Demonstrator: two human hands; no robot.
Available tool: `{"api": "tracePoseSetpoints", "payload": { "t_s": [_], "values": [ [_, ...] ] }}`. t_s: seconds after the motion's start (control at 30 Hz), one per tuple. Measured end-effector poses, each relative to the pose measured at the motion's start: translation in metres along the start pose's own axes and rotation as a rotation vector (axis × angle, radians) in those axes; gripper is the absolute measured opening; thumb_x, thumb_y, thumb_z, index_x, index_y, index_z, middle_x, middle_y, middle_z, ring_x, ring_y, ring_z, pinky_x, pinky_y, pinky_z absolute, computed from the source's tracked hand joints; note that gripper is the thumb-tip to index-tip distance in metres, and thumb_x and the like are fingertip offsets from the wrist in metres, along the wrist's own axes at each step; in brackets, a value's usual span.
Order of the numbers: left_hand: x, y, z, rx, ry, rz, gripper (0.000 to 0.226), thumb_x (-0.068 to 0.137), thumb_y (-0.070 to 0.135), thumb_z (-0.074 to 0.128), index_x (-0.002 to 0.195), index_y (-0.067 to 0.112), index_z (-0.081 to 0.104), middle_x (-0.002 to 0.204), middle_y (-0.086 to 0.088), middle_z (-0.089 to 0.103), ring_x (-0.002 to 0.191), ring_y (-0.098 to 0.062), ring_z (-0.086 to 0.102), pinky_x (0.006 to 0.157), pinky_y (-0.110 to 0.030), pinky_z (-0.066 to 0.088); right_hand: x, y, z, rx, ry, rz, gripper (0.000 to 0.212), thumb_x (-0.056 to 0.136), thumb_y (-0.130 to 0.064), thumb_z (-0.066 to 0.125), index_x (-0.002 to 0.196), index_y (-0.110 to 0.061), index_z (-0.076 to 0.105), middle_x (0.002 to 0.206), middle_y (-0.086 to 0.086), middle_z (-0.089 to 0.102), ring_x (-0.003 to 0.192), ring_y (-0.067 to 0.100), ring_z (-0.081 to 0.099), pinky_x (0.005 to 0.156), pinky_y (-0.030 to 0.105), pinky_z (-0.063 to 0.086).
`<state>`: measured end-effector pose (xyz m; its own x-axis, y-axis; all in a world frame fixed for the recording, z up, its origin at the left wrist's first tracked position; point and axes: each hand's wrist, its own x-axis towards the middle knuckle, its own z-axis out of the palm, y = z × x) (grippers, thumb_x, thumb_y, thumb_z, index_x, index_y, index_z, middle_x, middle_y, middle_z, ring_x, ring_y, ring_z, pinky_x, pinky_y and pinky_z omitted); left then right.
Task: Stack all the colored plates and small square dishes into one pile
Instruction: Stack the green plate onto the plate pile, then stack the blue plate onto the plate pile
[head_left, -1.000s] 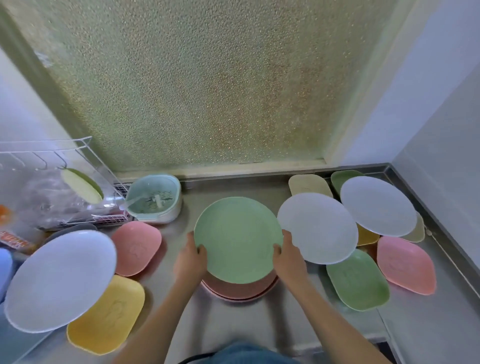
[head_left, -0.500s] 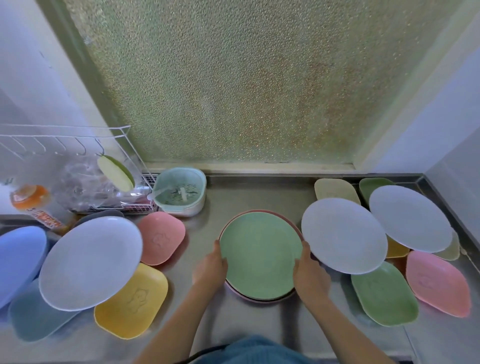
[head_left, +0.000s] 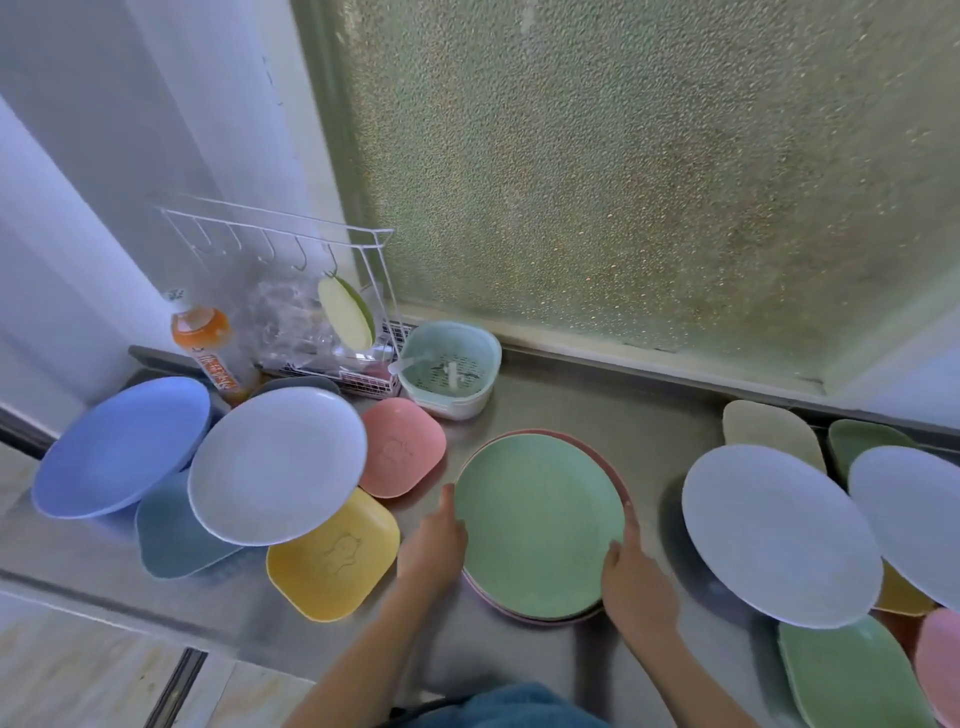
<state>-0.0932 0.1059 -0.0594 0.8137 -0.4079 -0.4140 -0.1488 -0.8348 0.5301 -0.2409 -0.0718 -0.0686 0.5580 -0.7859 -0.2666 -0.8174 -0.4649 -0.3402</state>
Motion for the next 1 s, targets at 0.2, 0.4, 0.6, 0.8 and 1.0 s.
{"api": "tracePoseSetpoints", "payload": {
  "t_s": [0.2, 0.4, 0.6, 0.8, 1.0],
  "values": [
    [-0.01, -0.026, -0.016, 0.012, 0.059, -0.066, 0.05, 0.092, 0.013, 0.036, 0.139, 0.017, 0.021, 0.099, -0.016, 0.067, 0.087, -0.037, 0.064, 0.063, -0.035, 0.041, -0.005, -0.029, 0.006, -0.09, -0.022, -0.097, 0.064, 0.096, -0.029, 0.031, 0.15, -0.03, -0.005, 0.074, 0.004, 0.061, 0.064, 0.025, 0.055, 0.06, 0.031, 0.043],
    [-0.017, -0.045, -0.061, 0.064, 0.199, -0.011, 0.033, 0.097, 0.035, 0.036, 0.126, 0.02, 0.04, 0.102, -0.015, 0.069, 0.092, -0.037, 0.064, 0.068, -0.037, 0.045, 0.001, -0.053, -0.011, -0.31, 0.101, -0.268, 0.063, 0.092, -0.043, 0.036, 0.149, -0.027, 0.013, 0.098, 0.003, 0.07, 0.083, 0.027, 0.067, 0.069, 0.031, 0.047],
    [-0.008, -0.109, -0.138, -0.047, 0.653, -0.179, 0.025, 0.095, 0.017, 0.041, 0.118, 0.016, 0.052, 0.112, -0.009, 0.065, 0.092, -0.034, 0.062, 0.067, -0.039, 0.048, -0.004, -0.166, 0.011, -0.242, 0.096, -0.683, 0.047, 0.084, -0.026, 0.06, 0.129, -0.015, 0.053, 0.061, 0.004, 0.065, 0.05, 0.026, 0.061, 0.046, 0.031, 0.043],
    [0.013, -0.199, -0.196, 0.285, 0.511, -0.337, 0.045, 0.087, 0.003, 0.043, 0.13, 0.015, 0.049, 0.129, -0.008, 0.049, 0.119, -0.032, 0.042, 0.096, -0.042, 0.037, -0.028, -0.302, 0.051, -0.146, -0.02, -1.062, 0.042, 0.09, -0.022, 0.046, 0.131, -0.016, 0.047, 0.067, 0.001, 0.061, 0.054, 0.021, 0.053, 0.042, 0.025, 0.023],
    [0.027, -0.229, -0.213, 0.393, 0.35, -0.297, 0.036, 0.087, 0.004, 0.043, 0.118, 0.018, 0.055, 0.117, -0.004, 0.054, 0.114, -0.026, 0.047, 0.089, -0.035, 0.038, -0.053, -0.399, 0.096, -0.255, -0.241, -1.256, 0.047, 0.094, -0.018, 0.039, 0.14, -0.023, 0.032, 0.108, 0.007, 0.058, 0.098, 0.03, 0.055, 0.074, 0.04, 0.039]
  ]
}}
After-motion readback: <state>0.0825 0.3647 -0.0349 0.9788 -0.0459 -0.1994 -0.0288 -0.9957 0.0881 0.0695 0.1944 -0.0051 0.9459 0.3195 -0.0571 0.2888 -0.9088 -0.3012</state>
